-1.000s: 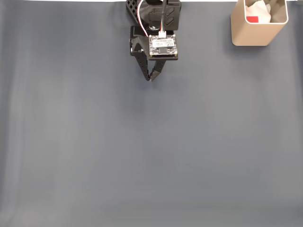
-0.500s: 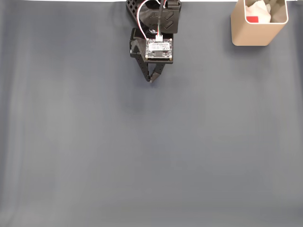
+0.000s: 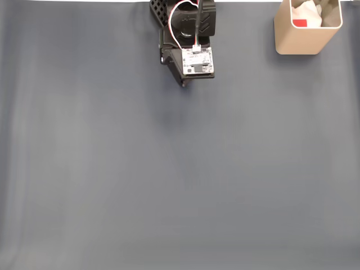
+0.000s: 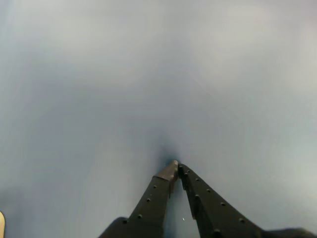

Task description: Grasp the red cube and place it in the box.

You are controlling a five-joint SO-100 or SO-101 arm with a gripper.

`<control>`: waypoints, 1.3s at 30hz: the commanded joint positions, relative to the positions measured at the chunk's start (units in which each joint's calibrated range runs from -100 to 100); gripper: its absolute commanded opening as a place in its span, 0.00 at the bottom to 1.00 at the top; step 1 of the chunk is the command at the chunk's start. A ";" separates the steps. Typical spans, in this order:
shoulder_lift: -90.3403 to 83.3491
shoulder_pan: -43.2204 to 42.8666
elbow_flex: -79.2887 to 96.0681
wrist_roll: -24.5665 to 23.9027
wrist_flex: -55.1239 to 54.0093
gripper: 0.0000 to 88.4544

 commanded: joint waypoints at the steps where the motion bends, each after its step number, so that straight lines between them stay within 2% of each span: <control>1: -0.62 0.12 0.55 0.83 1.91 0.00; 23: -0.62 -0.09 0.55 0.63 13.16 0.00; 39: -0.62 0.05 0.55 0.15 13.40 0.01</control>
